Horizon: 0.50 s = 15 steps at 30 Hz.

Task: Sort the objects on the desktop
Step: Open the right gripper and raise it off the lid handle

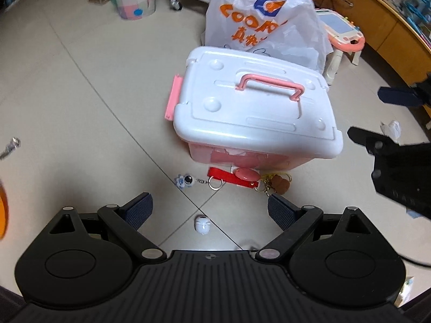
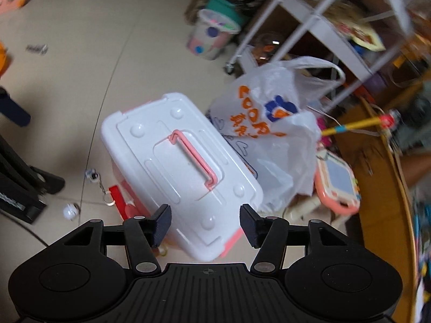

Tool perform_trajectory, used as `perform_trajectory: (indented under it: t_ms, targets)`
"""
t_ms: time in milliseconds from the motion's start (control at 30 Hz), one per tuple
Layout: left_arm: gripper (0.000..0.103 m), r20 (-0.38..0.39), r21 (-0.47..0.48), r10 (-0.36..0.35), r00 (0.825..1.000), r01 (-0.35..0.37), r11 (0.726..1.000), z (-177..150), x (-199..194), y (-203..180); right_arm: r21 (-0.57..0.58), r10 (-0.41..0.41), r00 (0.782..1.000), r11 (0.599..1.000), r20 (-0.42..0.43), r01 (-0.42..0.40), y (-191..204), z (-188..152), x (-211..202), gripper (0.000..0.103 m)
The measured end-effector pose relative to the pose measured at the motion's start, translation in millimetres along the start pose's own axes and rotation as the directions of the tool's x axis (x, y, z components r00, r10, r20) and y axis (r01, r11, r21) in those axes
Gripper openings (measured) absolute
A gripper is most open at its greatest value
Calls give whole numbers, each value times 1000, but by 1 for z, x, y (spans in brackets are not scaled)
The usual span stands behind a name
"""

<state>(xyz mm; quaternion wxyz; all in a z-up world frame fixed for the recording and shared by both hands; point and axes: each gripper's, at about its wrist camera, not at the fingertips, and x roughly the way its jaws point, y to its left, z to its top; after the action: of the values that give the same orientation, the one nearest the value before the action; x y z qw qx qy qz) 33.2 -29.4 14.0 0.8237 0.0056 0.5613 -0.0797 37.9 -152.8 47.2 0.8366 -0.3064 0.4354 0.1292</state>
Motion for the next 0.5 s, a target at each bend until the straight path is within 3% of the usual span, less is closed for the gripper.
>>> perform_trajectory:
  t_ms: [267, 500]
  targets:
    - [95, 60, 70, 13, 998, -18, 997, -13, -17, -16, 265, -72, 997, 962, -3, 70, 9, -29, -29, 56]
    - [95, 188, 100, 88, 978, -108, 989, -26, -32, -25, 469, -23, 1000, 883, 7, 17, 12, -60, -44, 56]
